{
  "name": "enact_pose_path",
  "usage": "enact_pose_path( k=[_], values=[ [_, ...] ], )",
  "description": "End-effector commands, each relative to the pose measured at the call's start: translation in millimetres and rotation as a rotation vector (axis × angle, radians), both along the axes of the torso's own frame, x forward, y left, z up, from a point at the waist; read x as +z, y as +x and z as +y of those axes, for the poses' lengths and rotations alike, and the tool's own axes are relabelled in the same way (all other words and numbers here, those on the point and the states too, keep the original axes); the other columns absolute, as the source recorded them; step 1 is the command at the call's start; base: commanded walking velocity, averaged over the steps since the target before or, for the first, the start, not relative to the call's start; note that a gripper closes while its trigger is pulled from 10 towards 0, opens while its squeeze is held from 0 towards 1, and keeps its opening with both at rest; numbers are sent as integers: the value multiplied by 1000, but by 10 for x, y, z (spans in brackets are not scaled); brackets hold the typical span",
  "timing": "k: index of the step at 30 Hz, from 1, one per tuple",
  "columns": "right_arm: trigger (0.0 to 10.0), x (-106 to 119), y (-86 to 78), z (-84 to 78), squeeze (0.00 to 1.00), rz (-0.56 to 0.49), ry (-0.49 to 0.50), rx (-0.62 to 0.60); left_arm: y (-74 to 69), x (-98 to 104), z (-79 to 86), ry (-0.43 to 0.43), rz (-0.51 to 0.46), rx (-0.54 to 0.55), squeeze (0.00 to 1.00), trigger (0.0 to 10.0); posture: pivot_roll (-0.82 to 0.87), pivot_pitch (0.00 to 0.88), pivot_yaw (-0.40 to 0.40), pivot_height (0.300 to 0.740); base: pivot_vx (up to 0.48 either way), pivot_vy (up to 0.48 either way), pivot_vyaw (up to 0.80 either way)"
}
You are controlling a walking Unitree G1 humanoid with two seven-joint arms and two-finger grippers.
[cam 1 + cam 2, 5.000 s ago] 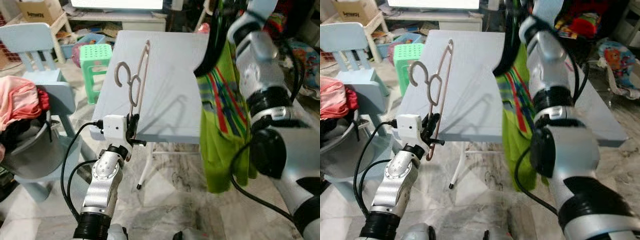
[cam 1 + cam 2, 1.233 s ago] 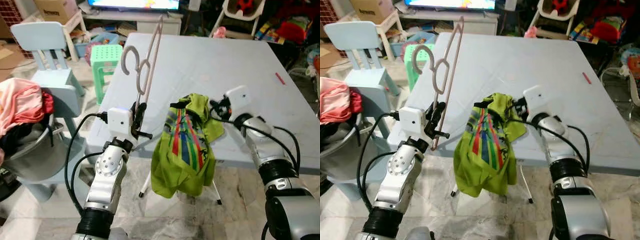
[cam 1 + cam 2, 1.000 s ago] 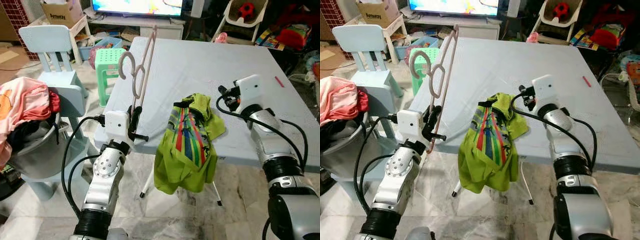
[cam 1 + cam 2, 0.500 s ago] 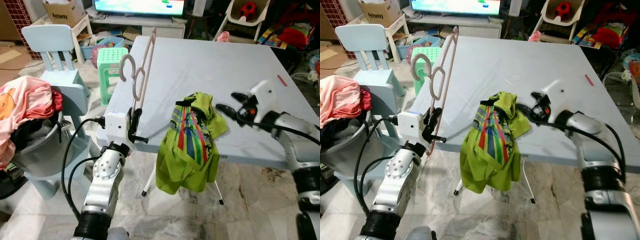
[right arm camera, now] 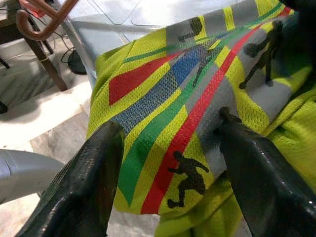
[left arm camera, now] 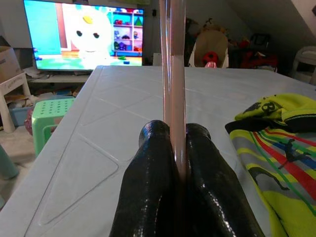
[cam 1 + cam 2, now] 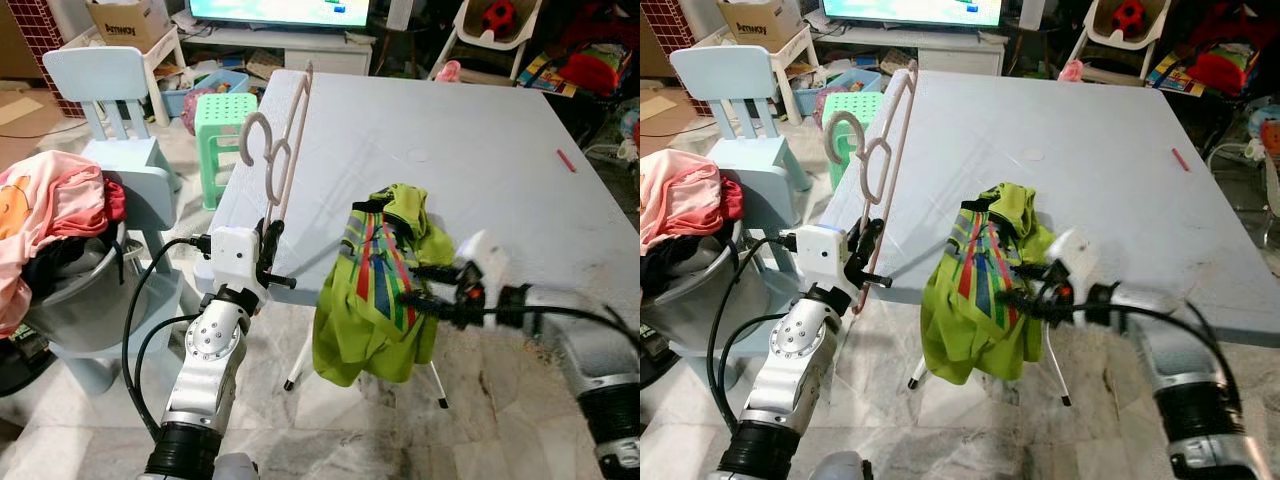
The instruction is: Hang hanger
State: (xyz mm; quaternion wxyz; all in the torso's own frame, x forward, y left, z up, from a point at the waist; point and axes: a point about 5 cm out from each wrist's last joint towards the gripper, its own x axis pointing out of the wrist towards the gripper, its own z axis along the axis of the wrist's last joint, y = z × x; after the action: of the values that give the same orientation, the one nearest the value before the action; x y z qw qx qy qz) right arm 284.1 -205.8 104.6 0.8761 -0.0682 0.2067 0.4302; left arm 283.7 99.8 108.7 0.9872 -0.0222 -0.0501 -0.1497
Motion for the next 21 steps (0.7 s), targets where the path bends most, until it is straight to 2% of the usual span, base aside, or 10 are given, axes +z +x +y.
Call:
enact_pose_path(
  k=[1,5,9,10,12,13,14,16,21],
  values=[
    [10000,-28,-15,75,0,-10,-33,-3,-13,43,2,7,-15,-12,0,10000,22,0,-2,740,0,0,0],
    [10000,-71,-3,168,0,-15,-32,-46,-22,32,17,11,-11,-13,0,10000,21,0,0,740,0,0,0],
    [10000,-117,82,245,0,-62,-113,-159,-17,36,1,13,-10,-18,0,10000,21,0,2,740,0,0,0],
    [5333,-124,131,288,0,-108,-158,-227,-16,37,-4,13,-9,-19,0,10000,21,0,2,740,0,0,0],
    [5333,-124,141,297,0,-118,-165,-242,-17,37,-4,13,-9,-19,0,10000,21,0,2,740,0,0,0],
    [0,-123,168,321,0,-136,-168,-275,-19,36,-5,13,-8,-20,0,10000,21,0,4,740,0,0,0],
    [0,-142,205,339,0,-149,-170,-333,-20,36,-10,13,-7,-20,0,10000,22,0,4,740,0,0,0],
    [0,-142,205,339,0,-149,-170,-333,-20,36,-10,13,-7,-20,0,10000,22,0,4,740,0,0,0],
    [0,-195,250,376,0,-163,-180,-425,-21,36,-13,12,-7,-19,0,10000,22,0,-1,740,0,0,0]
  ],
)
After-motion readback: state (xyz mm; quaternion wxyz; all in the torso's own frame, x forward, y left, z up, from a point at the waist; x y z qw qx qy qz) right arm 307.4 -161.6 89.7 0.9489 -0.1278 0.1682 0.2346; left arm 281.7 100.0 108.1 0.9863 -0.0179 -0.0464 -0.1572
